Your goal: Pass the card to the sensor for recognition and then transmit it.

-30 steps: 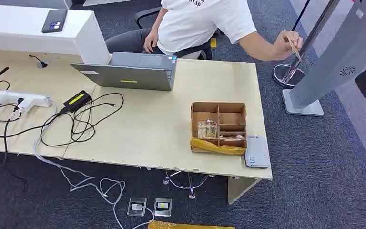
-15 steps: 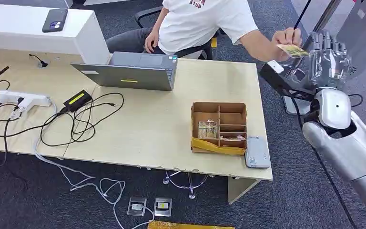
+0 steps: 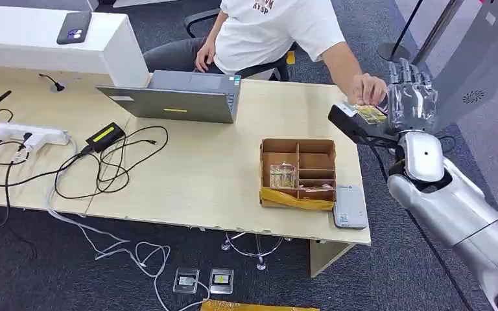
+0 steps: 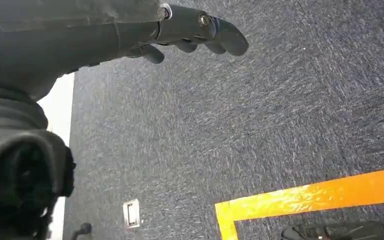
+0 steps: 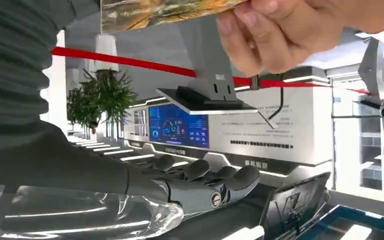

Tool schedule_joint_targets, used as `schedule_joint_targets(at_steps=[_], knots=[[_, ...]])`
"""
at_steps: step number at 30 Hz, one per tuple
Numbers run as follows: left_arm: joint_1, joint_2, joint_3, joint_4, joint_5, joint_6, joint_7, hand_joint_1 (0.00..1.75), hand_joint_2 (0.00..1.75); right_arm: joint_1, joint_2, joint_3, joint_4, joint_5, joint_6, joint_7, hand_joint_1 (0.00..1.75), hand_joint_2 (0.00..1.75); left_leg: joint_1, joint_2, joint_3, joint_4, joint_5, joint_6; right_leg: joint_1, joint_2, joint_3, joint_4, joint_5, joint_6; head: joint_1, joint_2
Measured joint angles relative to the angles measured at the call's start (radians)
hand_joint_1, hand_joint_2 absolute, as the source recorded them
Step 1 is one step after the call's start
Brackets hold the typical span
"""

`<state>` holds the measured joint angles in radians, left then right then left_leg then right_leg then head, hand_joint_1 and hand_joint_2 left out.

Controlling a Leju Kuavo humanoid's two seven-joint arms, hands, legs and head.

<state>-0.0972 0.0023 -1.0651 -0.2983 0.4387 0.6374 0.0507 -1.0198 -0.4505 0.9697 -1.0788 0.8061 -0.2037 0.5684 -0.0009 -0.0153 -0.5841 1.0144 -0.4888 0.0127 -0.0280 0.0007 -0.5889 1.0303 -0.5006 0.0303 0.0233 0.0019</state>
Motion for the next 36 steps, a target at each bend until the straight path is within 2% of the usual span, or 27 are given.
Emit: schedule_joint_targets(at_steps=[9, 11, 26, 36], knots=[[0.000, 0.010, -0.013, 0.000, 0.010, 0.001, -0.008, 0.00, 0.00, -0.006, 0.008, 0.022, 0.020, -0.021, -0.022, -0.006, 1.75, 1.75, 0.000, 0.000, 0.000, 0.000, 0.000, 0.000, 0.000, 0.000, 0.000, 0.000, 0.000, 0.000, 0.000, 0.000], [0.000, 0.011, -0.015, 0.000, 0.011, 0.001, -0.008, 0.00, 0.00, -0.007, 0.010, 0.024, 0.022, -0.023, -0.023, -0.008, 1.75, 1.75, 0.000, 0.000, 0.016, 0.000, 0.001, 0.000, 0.000, 0.000, -0.001, 0.000, 0.000, 0.000, 0.000, 0.000], [-0.008, 0.029, -0.027, 0.000, 0.026, -0.005, -0.008, 0.00, 0.00, -0.006, 0.023, 0.040, 0.050, -0.041, -0.042, -0.028, 1.75, 1.75, 0.000, 0.000, 0.016, 0.000, 0.001, -0.001, 0.000, 0.001, 0.000, 0.000, 0.001, 0.000, 0.000, 0.000], [-0.006, 0.035, -0.027, -0.003, 0.068, 0.010, -0.008, 0.00, 0.00, 0.061, 0.031, 0.044, 0.078, -0.082, -0.088, -0.065, 1.75, 1.75, 0.000, 0.000, 0.016, 0.000, 0.001, -0.001, 0.000, 0.000, 0.000, 0.000, 0.001, 0.000, 0.000, 0.000]])
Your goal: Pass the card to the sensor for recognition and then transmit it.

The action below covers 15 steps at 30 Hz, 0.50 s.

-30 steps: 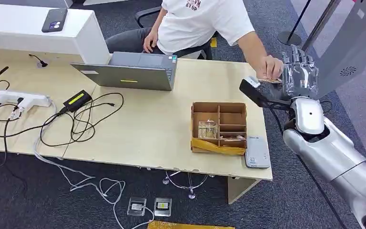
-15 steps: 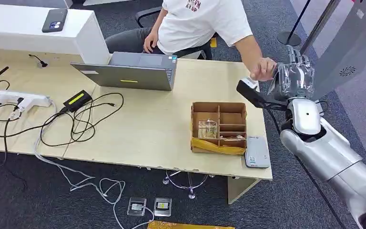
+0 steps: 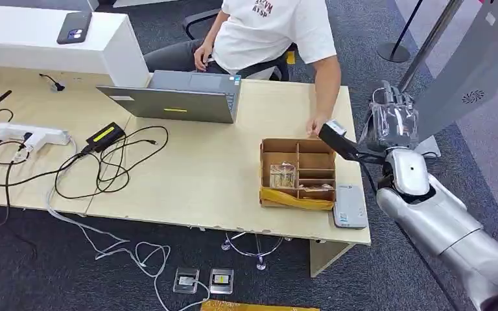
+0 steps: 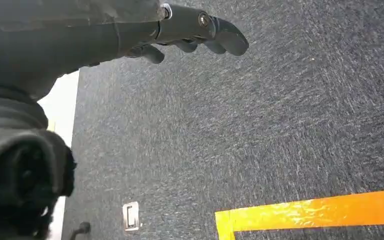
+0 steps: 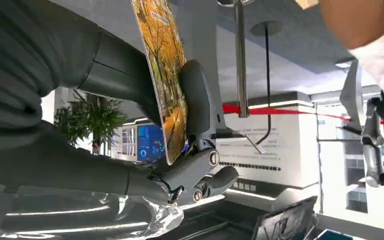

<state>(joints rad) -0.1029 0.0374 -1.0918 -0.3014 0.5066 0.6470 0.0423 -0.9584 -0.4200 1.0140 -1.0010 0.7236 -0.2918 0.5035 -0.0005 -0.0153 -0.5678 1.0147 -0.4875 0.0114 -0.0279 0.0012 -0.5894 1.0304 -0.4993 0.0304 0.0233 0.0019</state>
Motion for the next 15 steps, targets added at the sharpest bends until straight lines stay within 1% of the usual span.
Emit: schedule_joint_targets(at_steps=[9, 15], knots=[[0.001, 0.000, 0.000, -0.004, 0.029, 0.002, 0.000, 0.00, 0.00, 0.087, 0.002, -0.013, 0.044, -0.069, -0.078, -0.022, 1.75, 1.75, 0.000, 0.000, 0.000, 0.000, 0.000, 0.000, 0.000, 0.000, 0.000, 0.000, 0.000, 0.000, 0.000, 0.000], [0.001, 0.000, 0.000, -0.005, 0.038, 0.002, 0.000, 0.00, 0.00, 0.136, 0.000, -0.041, 0.055, -0.122, -0.100, -0.028, 1.75, 1.75, 0.000, 0.000, 0.000, 0.000, 0.000, 0.000, 0.000, 0.000, 0.000, 0.000, 0.000, 0.000, 0.000, 0.000]])
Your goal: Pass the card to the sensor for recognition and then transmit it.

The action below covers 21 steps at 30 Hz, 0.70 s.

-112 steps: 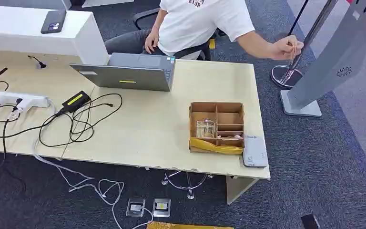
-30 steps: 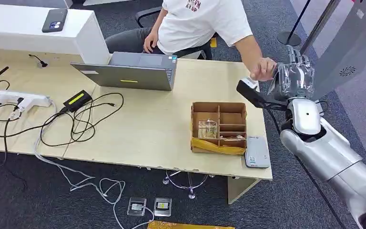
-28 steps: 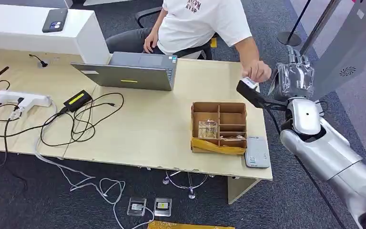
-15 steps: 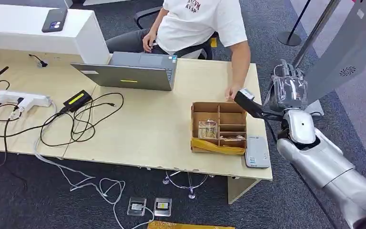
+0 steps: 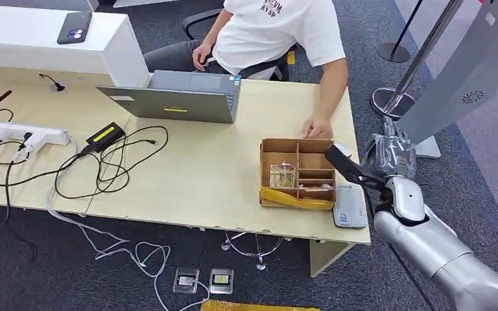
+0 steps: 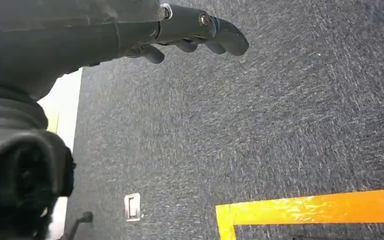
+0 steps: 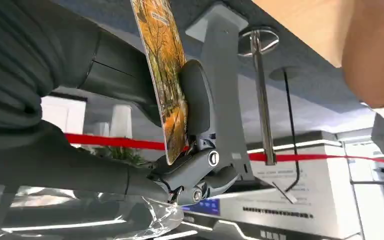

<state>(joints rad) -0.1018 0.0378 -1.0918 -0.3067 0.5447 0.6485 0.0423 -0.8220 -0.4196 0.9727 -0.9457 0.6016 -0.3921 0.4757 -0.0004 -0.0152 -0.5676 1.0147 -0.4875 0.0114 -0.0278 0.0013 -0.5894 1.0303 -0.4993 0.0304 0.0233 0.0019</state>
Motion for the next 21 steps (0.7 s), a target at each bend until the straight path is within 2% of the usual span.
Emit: schedule_joint_targets(at_steps=[21], knots=[[0.000, 0.000, -0.001, -0.008, 0.011, 0.001, -0.002, 0.00, 0.00, 0.144, -0.002, -0.074, 0.038, -0.058, -0.040, -0.034, 1.75, 1.75, 0.000, 0.000, 0.000, 0.000, 0.000, 0.000, 0.000, 0.000, 0.000, 0.000, 0.000, 0.000, 0.000, 0.000]])
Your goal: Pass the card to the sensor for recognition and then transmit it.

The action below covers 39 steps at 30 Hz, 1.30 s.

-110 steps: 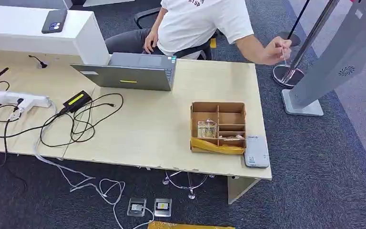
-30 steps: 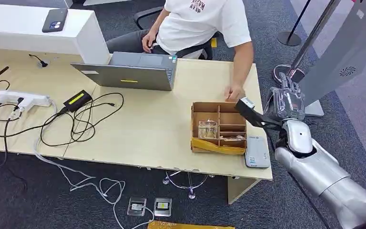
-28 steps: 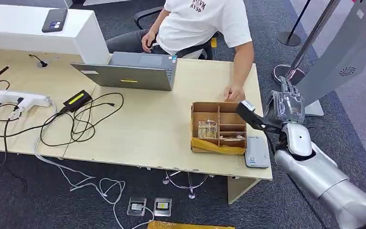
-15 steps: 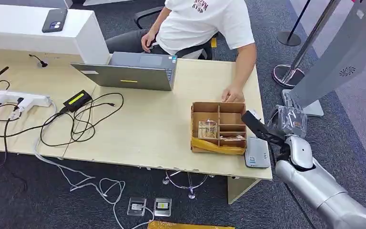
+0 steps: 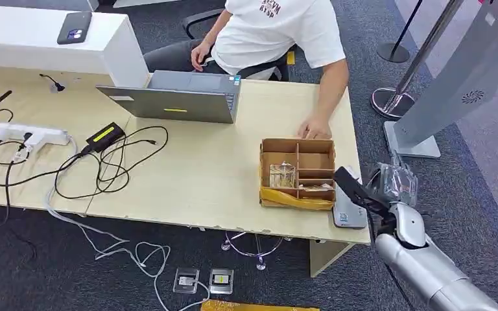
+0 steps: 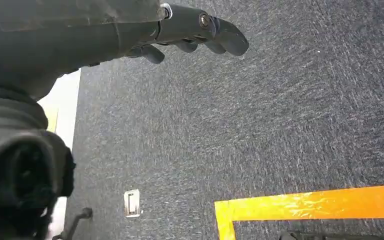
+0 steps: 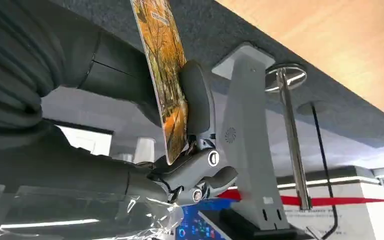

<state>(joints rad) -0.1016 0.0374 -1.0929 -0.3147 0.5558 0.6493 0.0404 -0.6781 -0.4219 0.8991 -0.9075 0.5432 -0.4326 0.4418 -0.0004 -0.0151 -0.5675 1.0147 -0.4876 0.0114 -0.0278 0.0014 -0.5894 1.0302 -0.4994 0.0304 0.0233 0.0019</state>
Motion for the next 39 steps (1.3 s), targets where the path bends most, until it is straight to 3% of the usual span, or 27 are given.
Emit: schedule_joint_targets(at_steps=[11, 35, 39], knots=[[0.000, -0.001, -0.019, 0.000, 0.007, 0.003, 0.000, 0.00, 0.00, 0.059, 0.008, -0.024, 0.027, -0.006, -0.001, -0.033, 1.75, 1.75, 0.000, 0.001, 0.000, 0.000, 0.000, 0.000, 0.000, 0.000, 0.000, 0.000, 0.000, 0.000, 0.000, 0.000], [-0.001, -0.005, -0.021, 0.000, 0.025, 0.015, 0.000, 0.00, 0.00, 0.036, 0.099, -0.026, 0.145, -0.019, -0.002, -0.092, 1.75, 1.75, 0.001, 0.001, 0.000, 0.000, 0.000, 0.000, 0.001, 0.001, 0.000, 0.000, 0.000, 0.000, 0.000, 0.000], [-0.001, -0.005, -0.022, 0.000, 0.025, 0.015, 0.000, 0.00, 0.00, 0.021, 0.108, -0.026, 0.163, -0.034, -0.029, -0.097, 1.75, 1.75, 0.001, 0.001, 0.000, 0.000, 0.000, 0.000, 0.001, 0.001, 0.000, 0.000, 0.000, 0.000, 0.000, 0.000]])
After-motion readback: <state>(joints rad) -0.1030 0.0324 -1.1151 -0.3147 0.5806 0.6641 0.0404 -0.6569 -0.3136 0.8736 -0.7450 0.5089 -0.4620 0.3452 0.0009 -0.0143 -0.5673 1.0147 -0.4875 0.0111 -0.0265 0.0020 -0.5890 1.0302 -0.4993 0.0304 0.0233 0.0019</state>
